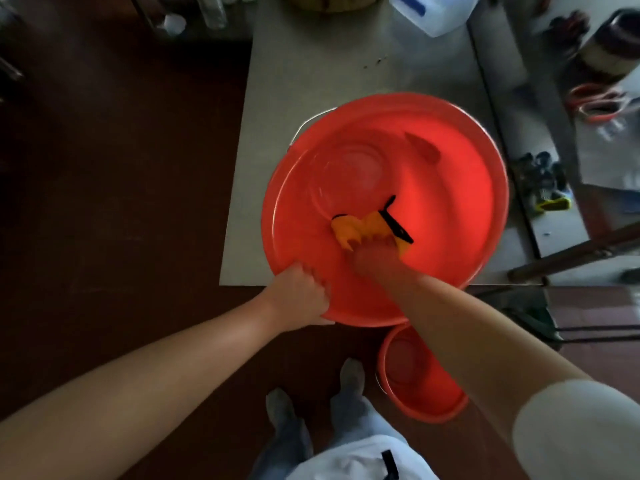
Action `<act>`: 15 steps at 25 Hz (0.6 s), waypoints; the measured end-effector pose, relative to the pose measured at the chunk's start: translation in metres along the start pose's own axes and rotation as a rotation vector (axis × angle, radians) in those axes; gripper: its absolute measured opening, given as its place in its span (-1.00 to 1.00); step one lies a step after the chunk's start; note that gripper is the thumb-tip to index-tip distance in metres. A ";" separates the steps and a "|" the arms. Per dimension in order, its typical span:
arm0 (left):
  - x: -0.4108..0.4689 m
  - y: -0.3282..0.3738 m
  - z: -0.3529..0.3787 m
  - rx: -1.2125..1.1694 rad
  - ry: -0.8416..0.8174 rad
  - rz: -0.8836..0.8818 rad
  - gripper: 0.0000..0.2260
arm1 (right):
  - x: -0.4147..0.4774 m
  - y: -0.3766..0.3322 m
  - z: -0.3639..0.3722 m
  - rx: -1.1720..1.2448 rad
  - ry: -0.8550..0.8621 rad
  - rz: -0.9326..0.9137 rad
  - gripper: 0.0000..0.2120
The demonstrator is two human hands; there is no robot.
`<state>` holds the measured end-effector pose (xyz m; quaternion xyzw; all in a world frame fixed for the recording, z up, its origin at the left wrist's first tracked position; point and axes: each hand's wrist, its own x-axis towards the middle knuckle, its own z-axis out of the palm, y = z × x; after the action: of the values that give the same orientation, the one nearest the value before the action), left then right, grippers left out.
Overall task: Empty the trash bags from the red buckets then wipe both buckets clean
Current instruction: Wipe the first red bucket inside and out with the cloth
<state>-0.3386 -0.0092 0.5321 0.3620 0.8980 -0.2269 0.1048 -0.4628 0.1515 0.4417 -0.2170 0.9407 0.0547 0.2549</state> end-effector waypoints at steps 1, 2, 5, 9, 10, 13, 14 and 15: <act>-0.001 -0.003 -0.004 -0.006 -0.002 -0.004 -0.38 | -0.008 -0.001 -0.002 0.005 0.015 0.009 -0.52; -0.002 -0.007 -0.009 -0.017 -0.012 -0.002 -0.40 | -0.017 -0.002 -0.005 -0.023 0.034 0.004 -0.52; 0.000 -0.014 -0.016 -0.041 -0.060 -0.001 -0.41 | -0.043 -0.009 -0.019 -0.065 -0.006 0.015 -0.49; -0.005 -0.017 -0.017 -0.040 -0.085 0.015 -0.41 | -0.088 -0.022 -0.033 -0.004 -0.074 0.074 -0.46; -0.007 -0.017 -0.016 -0.029 -0.085 0.027 -0.41 | -0.100 -0.025 -0.033 0.000 -0.068 0.072 -0.47; -0.010 -0.018 -0.009 -0.012 -0.069 0.057 -0.43 | -0.126 -0.027 -0.021 -0.010 -0.060 0.036 -0.50; -0.011 -0.019 -0.007 0.002 -0.055 0.067 -0.43 | -0.130 -0.027 -0.017 -0.003 -0.048 0.033 -0.50; -0.012 -0.019 -0.006 0.012 -0.046 0.077 -0.43 | -0.131 -0.026 -0.013 0.013 -0.042 0.032 -0.49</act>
<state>-0.3431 -0.0260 0.5475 0.3916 0.8795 -0.2362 0.1318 -0.3559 0.1754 0.5197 -0.1990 0.9388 0.0572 0.2752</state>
